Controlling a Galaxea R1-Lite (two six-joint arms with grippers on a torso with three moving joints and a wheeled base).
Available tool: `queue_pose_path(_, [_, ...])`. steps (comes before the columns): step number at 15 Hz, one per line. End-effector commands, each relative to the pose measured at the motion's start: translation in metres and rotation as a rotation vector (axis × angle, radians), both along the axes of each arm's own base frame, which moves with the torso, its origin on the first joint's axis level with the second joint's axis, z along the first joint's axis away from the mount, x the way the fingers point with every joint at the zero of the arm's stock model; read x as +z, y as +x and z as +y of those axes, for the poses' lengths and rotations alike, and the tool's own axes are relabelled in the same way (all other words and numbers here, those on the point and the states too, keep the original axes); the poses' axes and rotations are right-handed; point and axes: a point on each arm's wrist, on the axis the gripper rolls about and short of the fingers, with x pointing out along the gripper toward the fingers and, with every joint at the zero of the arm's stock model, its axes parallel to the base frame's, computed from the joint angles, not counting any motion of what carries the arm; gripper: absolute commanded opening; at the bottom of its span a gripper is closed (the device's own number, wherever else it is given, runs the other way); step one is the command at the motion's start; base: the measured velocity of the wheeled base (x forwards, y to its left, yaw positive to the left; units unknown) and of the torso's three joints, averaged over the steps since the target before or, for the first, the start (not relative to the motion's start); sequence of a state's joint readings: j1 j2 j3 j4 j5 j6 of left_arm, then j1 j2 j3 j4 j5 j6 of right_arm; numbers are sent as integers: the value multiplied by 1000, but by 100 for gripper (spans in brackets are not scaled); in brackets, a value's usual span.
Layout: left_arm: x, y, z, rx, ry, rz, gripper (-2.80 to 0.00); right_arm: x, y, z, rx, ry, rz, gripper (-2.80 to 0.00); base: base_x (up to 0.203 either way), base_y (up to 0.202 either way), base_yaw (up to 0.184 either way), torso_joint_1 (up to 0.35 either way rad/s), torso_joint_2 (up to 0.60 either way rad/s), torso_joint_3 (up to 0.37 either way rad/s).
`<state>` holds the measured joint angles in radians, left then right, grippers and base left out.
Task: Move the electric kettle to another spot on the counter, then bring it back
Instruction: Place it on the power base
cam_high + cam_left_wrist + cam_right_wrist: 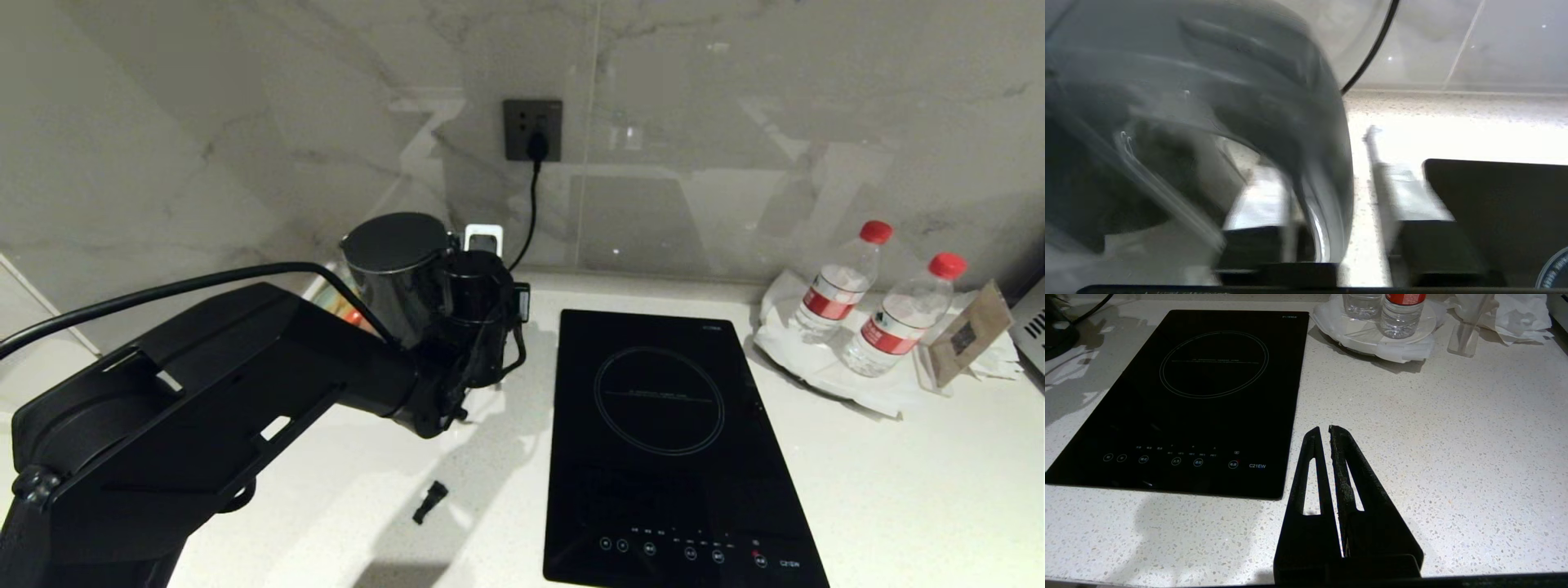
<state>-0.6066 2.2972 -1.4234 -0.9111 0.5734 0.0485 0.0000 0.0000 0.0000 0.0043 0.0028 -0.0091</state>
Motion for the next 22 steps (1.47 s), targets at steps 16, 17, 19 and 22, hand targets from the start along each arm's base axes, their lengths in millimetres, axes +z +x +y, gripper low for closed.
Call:
queue_pose_path(16, [4, -55, 22, -46, 40, 77, 0, 0, 0, 0, 0, 0, 0, -280, 0, 0, 0, 0, 0, 0])
queue_pose_path(17, [10, -57, 21, -51, 13, 26, 0, 0, 0, 0, 0, 0, 0, -280, 0, 0, 0, 0, 0, 0])
queue_pose_path(19, [10, -64, 22, -56, 15, -44, 0, 0, 0, 0, 0, 0, 0, -280, 0, 0, 0, 0, 0, 0])
queue_pose_path(22, [8, -77, 23, -72, 43, -85, 0, 0, 0, 0, 0, 0, 0, -280, 0, 0, 0, 0, 0, 0])
